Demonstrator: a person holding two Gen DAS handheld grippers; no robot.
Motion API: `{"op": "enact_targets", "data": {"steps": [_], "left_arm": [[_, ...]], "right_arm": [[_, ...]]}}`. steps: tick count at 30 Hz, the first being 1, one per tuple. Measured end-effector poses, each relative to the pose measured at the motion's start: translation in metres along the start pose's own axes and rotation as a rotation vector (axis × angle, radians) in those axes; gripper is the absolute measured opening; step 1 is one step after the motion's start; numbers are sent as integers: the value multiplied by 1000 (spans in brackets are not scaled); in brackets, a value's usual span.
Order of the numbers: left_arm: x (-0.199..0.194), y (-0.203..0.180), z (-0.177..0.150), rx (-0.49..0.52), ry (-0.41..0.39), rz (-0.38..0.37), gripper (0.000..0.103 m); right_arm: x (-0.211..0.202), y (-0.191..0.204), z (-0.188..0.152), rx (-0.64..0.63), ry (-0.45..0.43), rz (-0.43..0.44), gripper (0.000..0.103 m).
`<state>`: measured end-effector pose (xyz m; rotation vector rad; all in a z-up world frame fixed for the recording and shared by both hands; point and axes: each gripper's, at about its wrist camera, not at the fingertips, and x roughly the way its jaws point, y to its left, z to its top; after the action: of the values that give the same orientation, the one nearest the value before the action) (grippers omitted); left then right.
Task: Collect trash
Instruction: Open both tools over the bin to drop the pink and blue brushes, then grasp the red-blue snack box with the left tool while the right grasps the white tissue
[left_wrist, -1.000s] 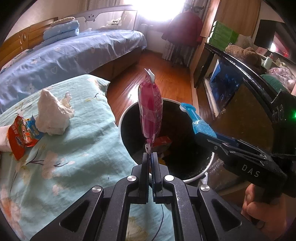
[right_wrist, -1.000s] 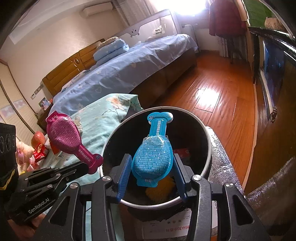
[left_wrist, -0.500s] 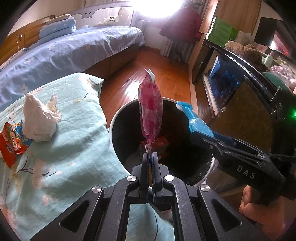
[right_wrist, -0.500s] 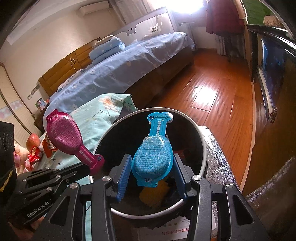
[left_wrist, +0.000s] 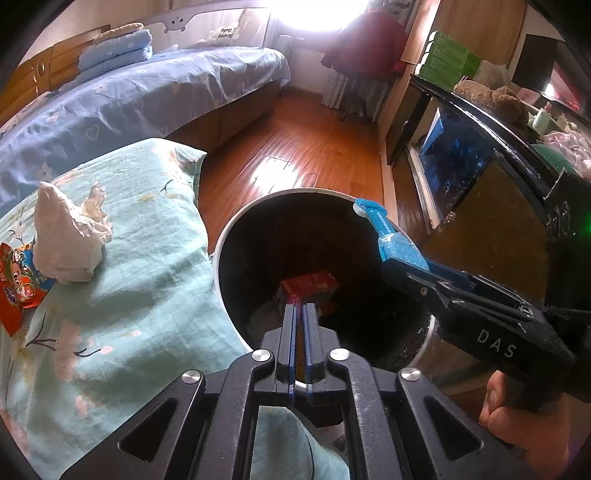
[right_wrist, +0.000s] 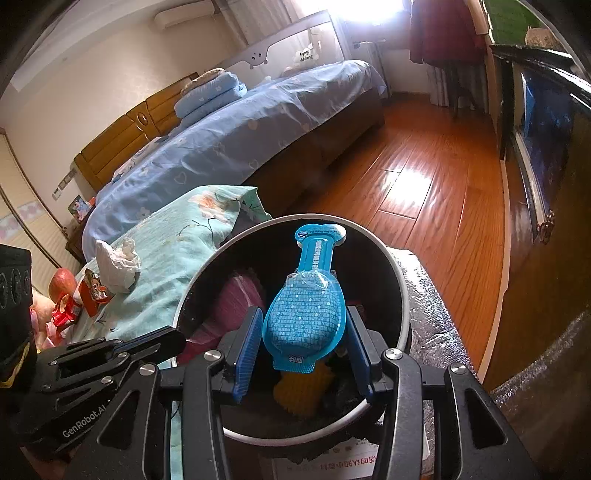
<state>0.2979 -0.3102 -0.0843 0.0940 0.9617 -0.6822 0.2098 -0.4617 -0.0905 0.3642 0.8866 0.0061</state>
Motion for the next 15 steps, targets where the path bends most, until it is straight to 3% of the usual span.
{"op": "enact_targets", "data": {"steps": [1,3,8,11,15], "left_arm": [[0,1,0,-6,5,2,18],[-6,5,-3,-22,-13,14,47],[-25,22,-21,-78,-35,9,52],[-43,34,-38,-114,-56,25,60],[-69,52,-64,-157,-86,61,60]], "right_arm": [[0,0,1,-1,1,3,47],[-1,0,2,5,-3,8,50],[-7,1,1,28,-12,31,76],[-9,7,-2,32,-13,42,78],[-12,19,-10,27,-15,55,81]]}}
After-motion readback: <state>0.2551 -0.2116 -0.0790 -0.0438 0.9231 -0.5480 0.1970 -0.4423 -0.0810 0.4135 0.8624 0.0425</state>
